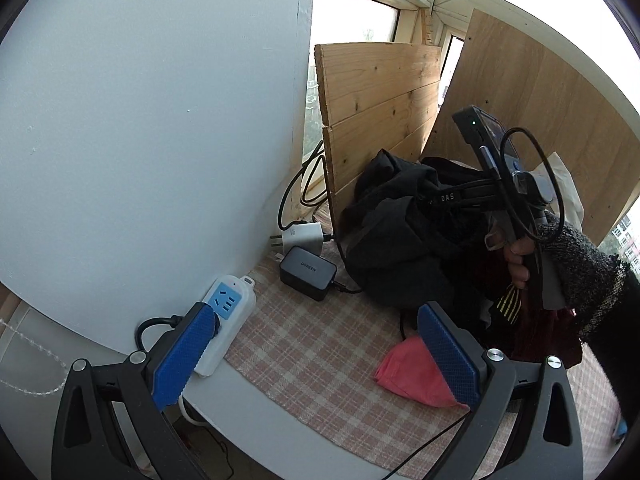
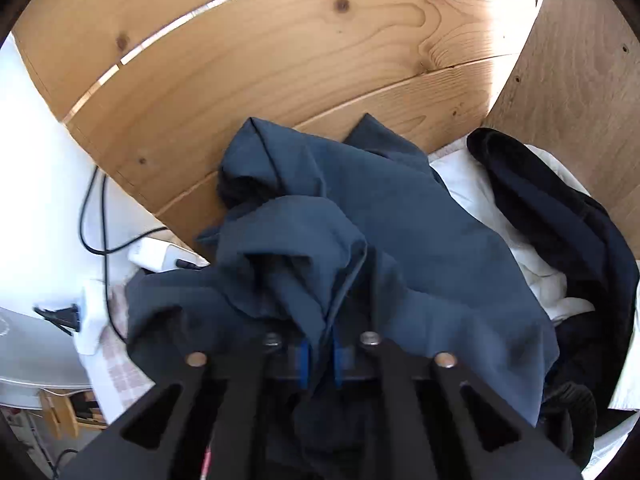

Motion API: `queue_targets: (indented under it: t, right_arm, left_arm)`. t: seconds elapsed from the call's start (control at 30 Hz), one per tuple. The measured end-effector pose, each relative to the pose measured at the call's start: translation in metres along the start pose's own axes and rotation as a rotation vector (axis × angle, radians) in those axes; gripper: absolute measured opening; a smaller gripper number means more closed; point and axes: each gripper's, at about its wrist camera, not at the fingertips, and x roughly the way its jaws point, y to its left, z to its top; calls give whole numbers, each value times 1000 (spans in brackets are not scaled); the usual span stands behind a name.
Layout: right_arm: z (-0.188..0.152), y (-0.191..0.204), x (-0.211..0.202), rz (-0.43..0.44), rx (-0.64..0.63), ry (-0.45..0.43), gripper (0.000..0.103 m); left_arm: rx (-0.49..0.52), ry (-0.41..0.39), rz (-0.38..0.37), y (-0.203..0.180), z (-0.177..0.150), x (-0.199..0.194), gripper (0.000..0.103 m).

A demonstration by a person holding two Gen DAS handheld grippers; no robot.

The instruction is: Fold clothes

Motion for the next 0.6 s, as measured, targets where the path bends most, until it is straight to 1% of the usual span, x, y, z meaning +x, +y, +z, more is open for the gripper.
queue_targets:
  t: [0.1, 0.17, 0.3, 0.4, 0.53, 0.6]
  right_arm:
    - [3, -1, -43, 35, 19, -82, 8]
    - [6, 1, -81, 59, 26, -157, 7]
    - [19, 10, -184, 88, 54, -362, 7]
    - [24, 16, -266, 89, 48, -510, 6]
    - [9, 29, -377, 55, 22, -715, 6]
    - [-3, 35, -438, 55, 25, -808, 6]
  left_arm:
    - [5, -8, -4, -1, 1, -3, 102]
    - [7, -16, -6, -1, 1, -8, 102]
    - [14, -48, -8, 1, 1, -25, 102]
    - [27, -71, -13, 1, 2, -37, 102]
    - [59, -100, -32, -7, 2, -52, 102]
    - [82, -113, -46, -14, 2, -59, 102]
